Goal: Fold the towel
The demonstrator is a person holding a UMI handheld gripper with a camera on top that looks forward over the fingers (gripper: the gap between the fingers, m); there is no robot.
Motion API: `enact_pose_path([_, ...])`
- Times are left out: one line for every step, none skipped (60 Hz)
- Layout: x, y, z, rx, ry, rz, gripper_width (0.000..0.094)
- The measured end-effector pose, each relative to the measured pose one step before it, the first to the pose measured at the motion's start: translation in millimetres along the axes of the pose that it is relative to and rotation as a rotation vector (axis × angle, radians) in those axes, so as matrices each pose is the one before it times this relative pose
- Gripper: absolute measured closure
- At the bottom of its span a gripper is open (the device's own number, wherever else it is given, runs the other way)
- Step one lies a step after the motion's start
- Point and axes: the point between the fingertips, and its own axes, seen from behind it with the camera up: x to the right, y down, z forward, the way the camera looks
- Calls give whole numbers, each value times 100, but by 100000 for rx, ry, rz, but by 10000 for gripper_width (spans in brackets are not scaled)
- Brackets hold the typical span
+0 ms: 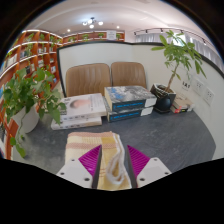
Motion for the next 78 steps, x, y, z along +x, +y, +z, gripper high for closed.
enact_pose_path([918, 78, 157, -59, 1014, -813, 421])
enact_pose_path([573, 147, 163, 63, 967, -594, 358])
enact_pose_path([438, 142, 85, -74, 802, -476, 302])
enact_pose_path([361, 94, -49, -125, 522, -260, 246])
enact_pose_path([372, 21, -121, -42, 526, 32, 201])
enact_pose_path([331, -73, -217, 165, 404, 307, 168])
enact_pose_path([253, -180, -329, 554, 42, 410, 142])
enact_pose_path([225, -367, -472, 691, -210, 542, 131])
enact_pose_path([152, -300, -512, 1083, -239, 726, 126])
enact_pose_path([188, -360, -581, 1217, -134, 783, 126])
enact_pose_path([194, -445, -665, 1029, -16, 609, 122])
enact_pose_path([155, -425, -717, 1211, -221, 642, 118])
enact_pose_path([101, -418, -731, 1117, -286, 614, 114])
enact_pose_path([115, -388, -748, 973, -315, 633, 111])
enact_pose_path([123, -375, -763, 807, -350, 701, 107])
enact_pose_path([139, -365, -793, 697, -306, 624, 104])
enact_pose_path([151, -317, -782, 569, -274, 566, 98])
enact_pose_path([204, -287, -814, 395, -177, 555, 93])
enact_pose_path([95, -287, -799, 378, 118, 711, 86])
enact_pose_path([139, -158, -919, 13, -428, 702, 81])
enact_pose_path([137, -132, -847, 34, -495, 718, 78])
enact_pose_path([150, -106, -902, -75, -537, 685, 79])
enact_pose_path([134, -114, -906, 18, -566, 647, 80])
enact_pose_path([143, -116, -930, 160, -680, 540, 79])
enact_pose_path([124, -123, -909, 322, -760, 395, 79])
enact_pose_path([116, -164, -917, 437, -852, 92, 77])
enact_pose_path([86, -51, -833, 734, -713, -269, 76])
enact_pose_path([128, -219, -978, 418, -846, -428, 78])
enact_pose_path([248, -187, -857, 682, -685, -557, 77])
enact_pose_path([351, -139, -817, 709, -344, -592, 77])
enact_pose_path([434, -59, -794, 506, -60, -674, 77])
enact_pose_path([482, -29, -846, 293, 67, -668, 80])
enact_pose_path([338, 46, -890, 300, 8, -599, 78])
enact_pose_path([465, -11, -790, 448, -120, -626, 80])
enact_pose_path([447, -58, -741, 688, -136, -574, 80])
enact_pose_path([476, -18, -773, 638, -95, -436, 78])
enact_pose_path([459, 66, -735, 423, -88, -261, 79])
enact_pose_path([430, 102, -734, 238, -200, -201, 76])
enact_pose_path([636, 67, -522, 390, -651, -268, 76])
enact_pose_path([123, 80, -896, 110, -442, -248, 80])
enact_pose_path([313, 137, -644, 45, -615, -271, 85])
enact_pose_path([290, 155, -674, -2, -573, -311, 88])
enact_pose_path([340, 129, -650, 128, -404, -492, 87])
enact_pose_path([330, 140, -605, 256, -399, -658, 87])
enact_pose_path([309, 119, -570, 362, -488, -730, 87])
enact_pose_path([260, 112, -549, 329, -567, -640, 87])
enact_pose_path([426, 212, -317, 202, -748, -471, 88])
enact_pose_path([291, 166, -499, 167, -518, -555, 90])
enact_pose_path([221, 86, -640, 110, -447, -651, 88])
enact_pose_path([232, 141, -506, 83, -309, -695, 88])
enact_pose_path([243, 188, -392, -105, -288, -526, 90])
enact_pose_path([210, 220, -422, -280, -251, -356, 88])
enact_pose_path([161, 218, -425, -229, -282, -271, 88])
enact_pose_path([173, 129, -408, 33, -275, -337, 87])
enact_pose_path([160, 102, -377, 264, -268, -322, 87])
enact_pose_path([122, 95, -355, 340, -217, -185, 86])
enact_pose_path([279, 248, -218, 306, -208, -62, 88])
enact_pose_path([158, 162, -345, -4, -159, 7, 89])
enact_pose_path([100, 190, -319, -113, -291, -37, 88])
enact_pose_path([60, 146, -267, -37, -505, 53, 87])
enact_pose_path([25, 136, -221, 10, -610, 220, 87])
enact_pose_path([31, 126, -254, -21, -543, 377, 87])
enact_pose_path([41, 151, -222, -22, -416, 420, 88])
enact_pose_path([-51, 227, -160, 60, -262, 226, 87])
enact_pose_path([65, 174, -174, -90, -231, 50, 87])
enact_pose_path([52, 200, -152, -207, -173, -132, 88])
enact_pose_path([64, 222, -139, -240, -120, -212, 87])
enact_pose_path([49, 209, -136, -244, -141, -184, 89])
enact_pose_path([31, 237, -136, -254, -162, -127, 89])
enact_pose_path([24, 210, -153, -273, -188, -116, 88])
enact_pose_path([29, 196, -124, -277, -136, -94, 88])
enact_pose_path([56, 172, -65, -197, -41, -25, 88])
enact_pose_path([65, 178, -138, -159, -118, -14, 88])
enact_pose_path([38, 150, -123, -103, -104, -18, 89])
enact_pose_path([56, 148, -98, -122, -95, -97, 89])
enact_pose_path([30, 157, -99, -153, -68, -113, 87])
enact_pose_path([25, 176, -99, -207, -86, -75, 87])
enact_pose_path([36, 163, -90, -190, -11, -71, 88])
